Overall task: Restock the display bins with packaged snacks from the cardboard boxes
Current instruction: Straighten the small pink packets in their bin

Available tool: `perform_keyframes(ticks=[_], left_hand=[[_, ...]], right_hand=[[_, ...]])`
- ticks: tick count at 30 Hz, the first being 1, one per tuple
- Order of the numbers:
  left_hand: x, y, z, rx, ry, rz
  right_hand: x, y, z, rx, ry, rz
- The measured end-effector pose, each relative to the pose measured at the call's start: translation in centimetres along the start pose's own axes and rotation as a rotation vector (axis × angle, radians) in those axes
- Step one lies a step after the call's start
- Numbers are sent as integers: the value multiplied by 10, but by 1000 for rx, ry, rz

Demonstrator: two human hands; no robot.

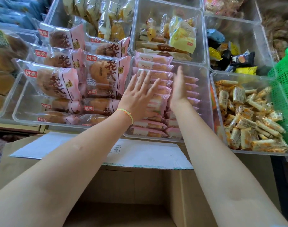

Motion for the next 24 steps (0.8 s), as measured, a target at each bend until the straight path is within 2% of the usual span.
perform_keyframes(ticks=[3,6,10,12,13,16,18,21,24], left_hand=[[1,-2,-3,-26,-35,-40],[1,1,-6,-46,-92,-76],[1,-1,-7,-54,-78,-51],[1,0,-7,-56,-79,-68],[0,0,-7,-47,-86,-75],[0,-1,-7,1,-89,-69],[0,-3,-6,9,-71,-63],[0,-3,-3,-5,-28,-34],[1,0,2,3,11,24]], right_hand=[[3,-15,2,65,3,186],[-10,-4,2,-14,-16,100],[2,-16,9,73,21,92],[0,2,11,37,19,-92],[-8,15,7,77,15,-173],[-10,41,3,226,148,-199],[12,40,7,386,226,-130],[29,25,-2,676,326,107],[22,33,-5,797,379,22]])
Point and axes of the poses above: each hand's wrist, its own x-axis away from the middle knuckle, its own y-axis out of the back of the hand, z = x × y, the point moved 7 cm from there along -x, towards the middle knuckle, and after that the axes turned 2 degrees about y, right-handed, at the moved point
